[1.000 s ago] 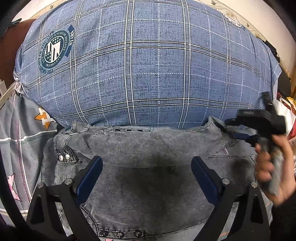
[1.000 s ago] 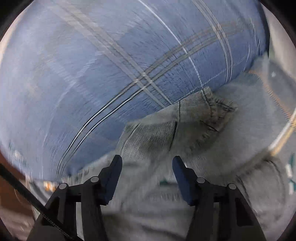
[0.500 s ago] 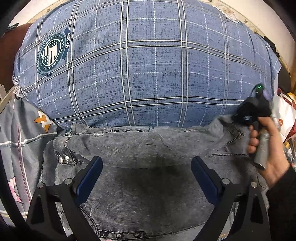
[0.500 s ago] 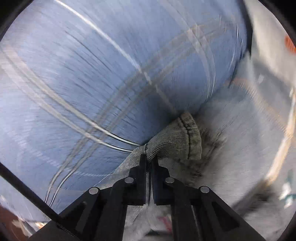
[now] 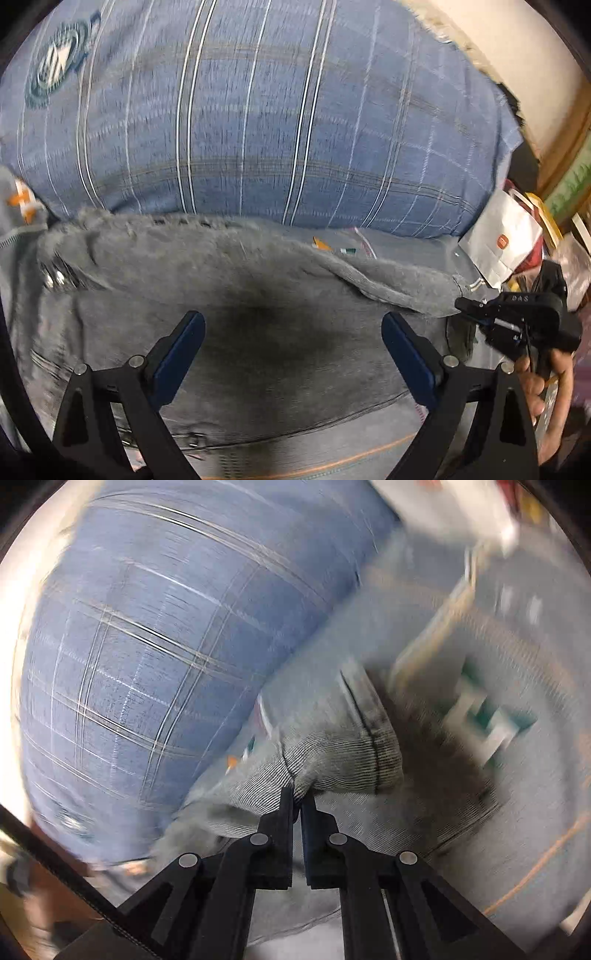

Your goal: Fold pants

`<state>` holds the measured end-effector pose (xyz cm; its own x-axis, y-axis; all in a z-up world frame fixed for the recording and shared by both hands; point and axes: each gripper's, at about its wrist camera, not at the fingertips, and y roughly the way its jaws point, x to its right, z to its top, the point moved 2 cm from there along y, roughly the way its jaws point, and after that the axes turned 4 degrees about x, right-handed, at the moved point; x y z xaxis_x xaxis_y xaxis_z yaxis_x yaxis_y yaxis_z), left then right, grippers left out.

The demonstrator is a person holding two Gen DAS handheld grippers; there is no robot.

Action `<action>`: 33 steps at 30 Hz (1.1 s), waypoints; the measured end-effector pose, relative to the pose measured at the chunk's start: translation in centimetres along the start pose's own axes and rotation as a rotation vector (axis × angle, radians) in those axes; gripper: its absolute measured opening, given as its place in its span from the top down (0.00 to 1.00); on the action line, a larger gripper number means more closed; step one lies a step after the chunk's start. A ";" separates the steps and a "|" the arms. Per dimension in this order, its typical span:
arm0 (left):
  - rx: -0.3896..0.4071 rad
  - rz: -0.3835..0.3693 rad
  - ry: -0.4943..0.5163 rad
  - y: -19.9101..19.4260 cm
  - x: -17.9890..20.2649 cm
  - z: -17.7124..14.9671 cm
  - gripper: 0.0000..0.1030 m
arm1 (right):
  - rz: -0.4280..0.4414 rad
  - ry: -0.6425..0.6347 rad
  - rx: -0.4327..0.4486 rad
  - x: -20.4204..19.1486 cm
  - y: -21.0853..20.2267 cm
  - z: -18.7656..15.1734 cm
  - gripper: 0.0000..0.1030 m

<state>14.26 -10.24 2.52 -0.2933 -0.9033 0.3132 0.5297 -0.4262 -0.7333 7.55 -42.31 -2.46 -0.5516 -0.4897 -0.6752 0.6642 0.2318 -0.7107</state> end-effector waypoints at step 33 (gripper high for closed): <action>-0.127 0.025 -0.231 3.7 3.9 -3.5 0.97 | 0.063 -0.125 -0.066 2.5 -2.3 2.0 0.94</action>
<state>12.34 -15.15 -1.10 -0.0837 -0.9069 0.4129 0.4257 -0.4071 -0.8081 5.65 -45.74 -2.15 -0.4399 -0.5721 -0.6922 0.6586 0.3185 -0.6818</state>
